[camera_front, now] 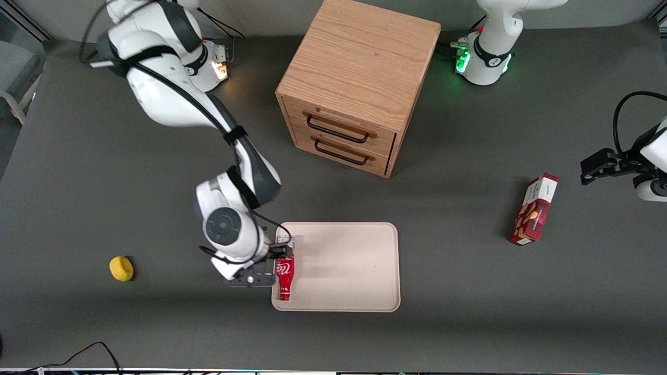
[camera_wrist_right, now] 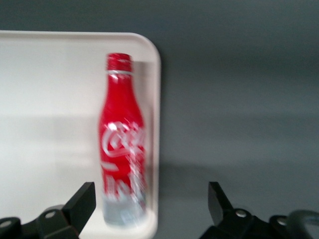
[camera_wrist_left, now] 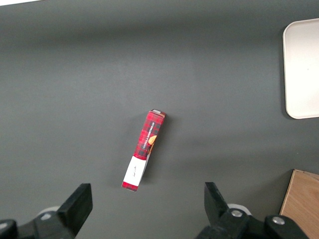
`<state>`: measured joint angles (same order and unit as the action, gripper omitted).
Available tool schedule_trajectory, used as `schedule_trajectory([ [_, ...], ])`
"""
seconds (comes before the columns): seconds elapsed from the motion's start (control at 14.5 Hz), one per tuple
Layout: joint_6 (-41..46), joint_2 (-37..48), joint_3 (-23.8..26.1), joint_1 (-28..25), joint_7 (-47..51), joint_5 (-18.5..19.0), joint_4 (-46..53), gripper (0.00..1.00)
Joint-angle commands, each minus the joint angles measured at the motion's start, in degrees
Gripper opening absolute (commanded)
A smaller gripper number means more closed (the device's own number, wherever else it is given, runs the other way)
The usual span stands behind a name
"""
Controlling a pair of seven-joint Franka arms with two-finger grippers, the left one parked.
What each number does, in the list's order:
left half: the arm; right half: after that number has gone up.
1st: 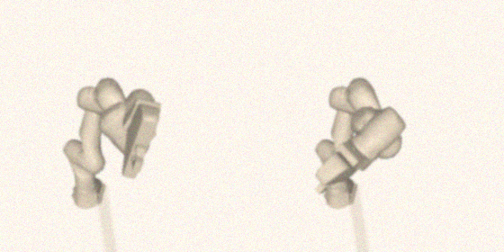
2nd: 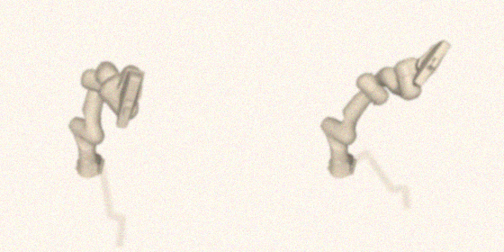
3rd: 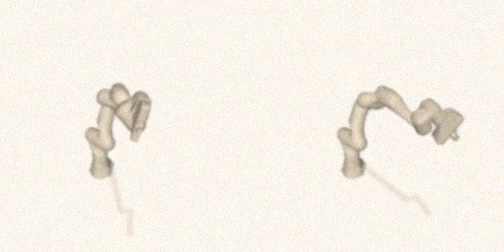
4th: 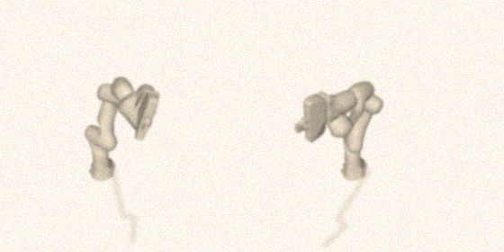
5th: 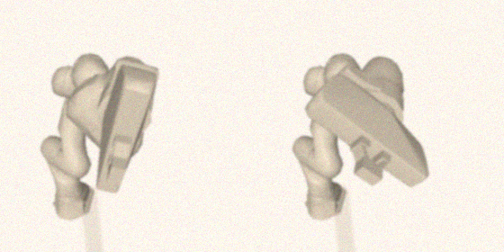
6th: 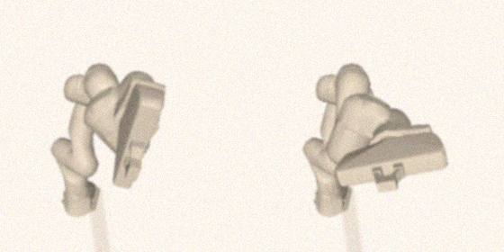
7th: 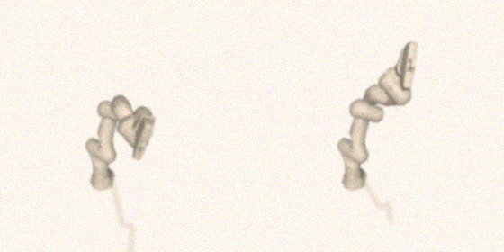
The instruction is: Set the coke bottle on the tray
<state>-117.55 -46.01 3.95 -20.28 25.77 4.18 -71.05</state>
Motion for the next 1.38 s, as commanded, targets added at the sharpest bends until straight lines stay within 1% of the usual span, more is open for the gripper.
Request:
schedule_trajectory([
  [0.0,0.6,21.4,4.1,7.2,-4.5,-0.5,-23.4,1.0],
  [0.14,7.7,30.1,8.8,14.3,-6.9,-1.0,-28.3,1.0],
  [0.28,17.4,36.3,12.4,20.6,-10.4,-1.5,-28.4,1.0],
  [0.34,21.0,39.9,11.8,21.2,-13.3,-4.1,-28.4,1.0],
  [0.41,23.3,43.3,9.4,21.1,-14.9,-6.4,-28.6,1.0],
  [0.48,26.4,45.9,6.1,20.1,-16.6,-6.8,-28.5,1.0],
  [0.62,30.4,50.5,-0.2,15.6,-19.3,-6.4,-28.9,1.0],
  [0.76,31.1,54.5,-4.0,12.2,-19.4,-6.0,-31.2,1.0],
  [0.9,29.6,57.8,-4.7,11.3,-19.3,-5.3,-33.8,1.0],
  [1.03,29.2,57.5,-4.7,11.0,-18.7,-5.3,-33.4,1.0],
  [1.1,28.9,57.4,-4.8,9.8,-18.6,-5.2,-33.5,1.0],
  [1.31,29.4,57.4,-4.9,9.8,-18.6,-5.2,-33.5,1.0],
])
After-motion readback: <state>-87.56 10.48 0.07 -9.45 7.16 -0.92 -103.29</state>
